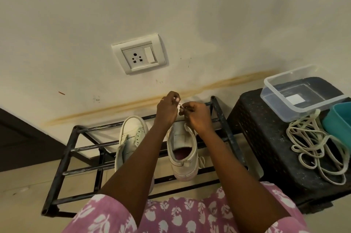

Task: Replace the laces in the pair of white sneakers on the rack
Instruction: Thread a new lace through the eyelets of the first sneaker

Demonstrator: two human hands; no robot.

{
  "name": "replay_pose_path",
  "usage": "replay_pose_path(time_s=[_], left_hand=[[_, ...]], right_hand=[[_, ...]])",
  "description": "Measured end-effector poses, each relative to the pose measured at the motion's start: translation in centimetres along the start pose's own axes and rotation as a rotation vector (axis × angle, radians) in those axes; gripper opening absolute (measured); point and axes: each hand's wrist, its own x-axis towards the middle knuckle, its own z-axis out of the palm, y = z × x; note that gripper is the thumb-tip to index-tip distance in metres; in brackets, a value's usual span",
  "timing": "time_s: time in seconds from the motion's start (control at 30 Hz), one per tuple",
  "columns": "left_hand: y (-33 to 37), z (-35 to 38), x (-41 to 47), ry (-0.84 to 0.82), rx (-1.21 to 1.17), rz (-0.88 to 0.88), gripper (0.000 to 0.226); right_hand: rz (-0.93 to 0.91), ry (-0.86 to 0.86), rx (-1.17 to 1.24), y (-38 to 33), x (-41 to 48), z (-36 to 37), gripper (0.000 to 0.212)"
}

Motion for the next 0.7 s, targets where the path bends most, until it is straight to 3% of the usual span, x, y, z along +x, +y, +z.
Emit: replay_pose_path(time_s=[0.13,0.2,0.27,0.5,0.6,0.7], left_hand=[[-1.1,-0.6,0.0,-0.019,0.276,-0.156,0.02],[-1.5,-1.2,-0.3,-0.089,0.38,-0.274,0.033],[-1.5,-1.7,-0.6,-0.089,0.319,-0.357,0.037],[-1.2,-1.9,-1.1,-0.02,0.157,-0.376,0.028],[-1.7,-2.3,-0.9,0.008,0.006,-0.439,0.027],[-2.4,-2.9,-0.8,0.002,-0.145,-0.506,0.027]], right_hand=[[0.059,0.047,0.138,-0.1,-0.1,-0.1,0.013],[0.064,0.055,0.171,-0.3,0.0,-0.1,0.015],[0.062,0.073,0.252,-0.8,0.0,-0.1,0.015],[0.018,0.123,0.561,-2.6,0.4,-0.8,0.016],[-0.017,0.091,0.338,-2.4,0.3,-0.6,0.014],[-0.122,-0.065,-0.146,-1.8,0.0,0.0,0.019]])
